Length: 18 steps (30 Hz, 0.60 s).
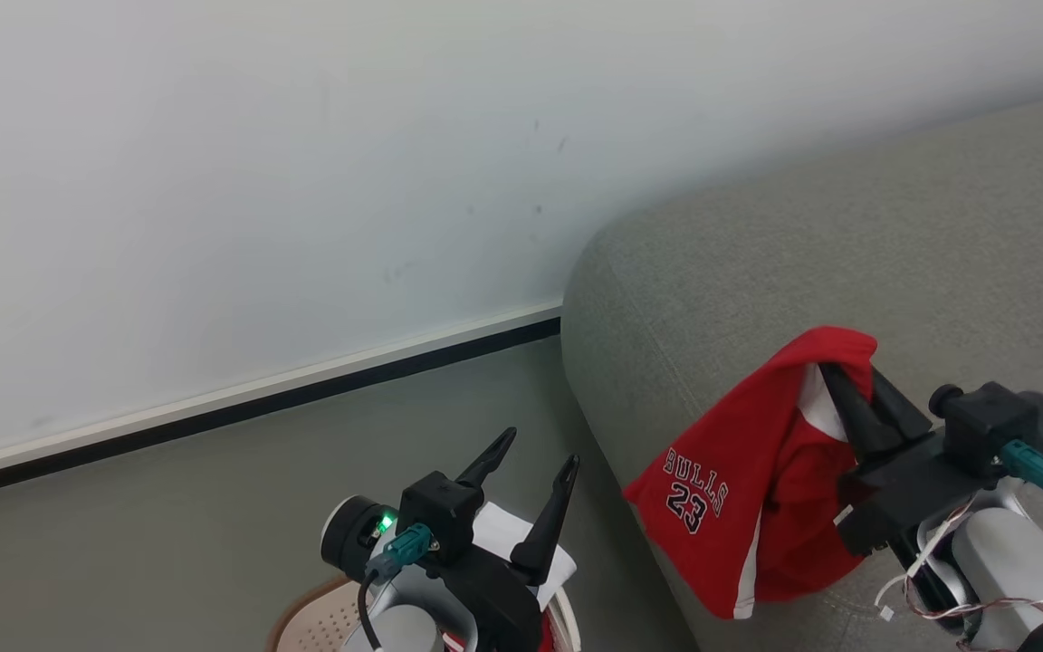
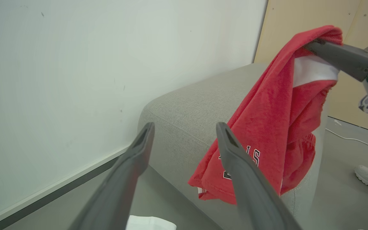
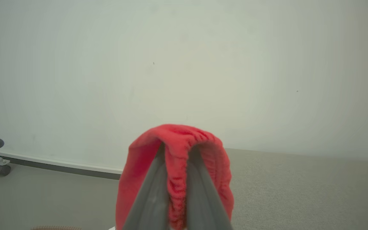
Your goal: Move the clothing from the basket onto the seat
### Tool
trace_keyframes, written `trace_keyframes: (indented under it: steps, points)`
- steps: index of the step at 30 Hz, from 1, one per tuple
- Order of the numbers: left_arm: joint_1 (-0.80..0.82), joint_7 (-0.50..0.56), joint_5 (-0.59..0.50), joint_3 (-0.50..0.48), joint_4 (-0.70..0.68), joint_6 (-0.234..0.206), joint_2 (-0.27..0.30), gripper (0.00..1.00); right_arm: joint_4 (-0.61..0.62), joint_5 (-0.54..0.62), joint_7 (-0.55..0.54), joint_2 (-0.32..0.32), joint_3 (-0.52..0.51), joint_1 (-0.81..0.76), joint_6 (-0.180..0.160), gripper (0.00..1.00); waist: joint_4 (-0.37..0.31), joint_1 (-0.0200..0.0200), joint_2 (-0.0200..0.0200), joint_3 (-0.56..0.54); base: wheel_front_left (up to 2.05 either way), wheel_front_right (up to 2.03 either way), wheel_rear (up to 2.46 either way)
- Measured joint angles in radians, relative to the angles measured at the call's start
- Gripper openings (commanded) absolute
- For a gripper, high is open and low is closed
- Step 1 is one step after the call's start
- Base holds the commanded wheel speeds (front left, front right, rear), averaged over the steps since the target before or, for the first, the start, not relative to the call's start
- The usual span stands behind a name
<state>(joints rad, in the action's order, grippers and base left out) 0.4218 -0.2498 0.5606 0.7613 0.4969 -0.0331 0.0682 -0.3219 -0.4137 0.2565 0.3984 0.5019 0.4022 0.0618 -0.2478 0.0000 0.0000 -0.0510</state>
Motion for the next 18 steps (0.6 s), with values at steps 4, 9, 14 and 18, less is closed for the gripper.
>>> trace_keyframes:
  steps: [4,9,14,18]
  points:
    - [0.0,0.0,0.0,0.005,-0.008,-0.002,-0.005,1.0,0.026,0.0,0.0,0.01,-0.013,0.033,0.0,0.0,-0.035,0.0,0.0,0.016,0.0,0.0,0.0]
    - [0.0,0.0,-0.007,0.017,-0.02,-0.004,-0.009,1.0,0.035,-0.003,-0.005,0.019,-0.042,0.11,0.007,0.0,-0.055,0.0,0.0,0.055,0.0,0.0,0.0]
    - [0.015,0.0,-0.018,0.02,-0.041,-0.011,-0.008,1.0,0.028,-0.028,-0.034,0.029,-0.079,0.253,0.018,0.0,-0.061,0.0,0.0001,0.106,0.0,0.0,0.0]
    - [0.065,0.0,-0.035,0.019,-0.058,-0.011,-0.006,1.0,-0.003,-0.052,-0.059,0.035,-0.115,0.392,0.028,0.0,-0.059,0.0001,0.0001,0.155,0.0,0.0,0.0]
